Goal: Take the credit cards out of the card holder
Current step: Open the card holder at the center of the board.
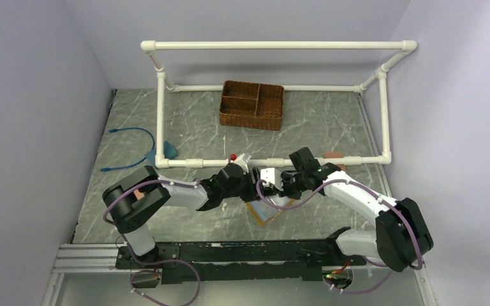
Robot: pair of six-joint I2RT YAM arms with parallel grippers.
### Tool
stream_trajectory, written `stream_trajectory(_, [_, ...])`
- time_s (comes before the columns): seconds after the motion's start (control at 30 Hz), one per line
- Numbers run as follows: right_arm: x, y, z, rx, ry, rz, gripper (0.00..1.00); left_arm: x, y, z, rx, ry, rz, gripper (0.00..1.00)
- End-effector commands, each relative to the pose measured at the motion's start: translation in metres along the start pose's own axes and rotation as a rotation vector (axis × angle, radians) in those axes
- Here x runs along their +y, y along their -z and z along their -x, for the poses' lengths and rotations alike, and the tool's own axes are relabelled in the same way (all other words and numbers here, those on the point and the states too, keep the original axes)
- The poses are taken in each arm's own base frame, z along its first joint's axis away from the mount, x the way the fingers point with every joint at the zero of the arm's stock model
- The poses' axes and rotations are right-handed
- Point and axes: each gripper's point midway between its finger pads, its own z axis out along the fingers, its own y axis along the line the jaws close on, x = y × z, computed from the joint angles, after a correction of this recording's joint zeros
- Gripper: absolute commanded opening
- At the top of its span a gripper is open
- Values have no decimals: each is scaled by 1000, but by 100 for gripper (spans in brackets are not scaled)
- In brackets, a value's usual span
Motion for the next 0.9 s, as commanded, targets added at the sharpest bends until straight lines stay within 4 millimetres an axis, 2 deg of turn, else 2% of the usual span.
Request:
stream_trajectory(0.0, [-25,-1,-3,43,-34,-96,0,-13,16,8,-55,-17,-32,64])
stream_trajectory(0.17, [-21,-5,-4,48,-74,-61,0,-2,36,7,-84,-17,-5,62])
stream_trajectory(0.33, [-6,-11,6,22,-146,56,0,6,44,-4,-73,22,-12,60])
stream_trajectory(0.6, [5,-25,4,85,-215,145,0,12,37,-13,-43,45,2,56])
stream_trajectory(0.77, [6,-28,5,103,-238,153,0,24,34,-17,-26,72,63,46])
stream_trajectory(0.87, [7,-30,5,110,-257,156,0,31,32,-19,-17,84,108,46])
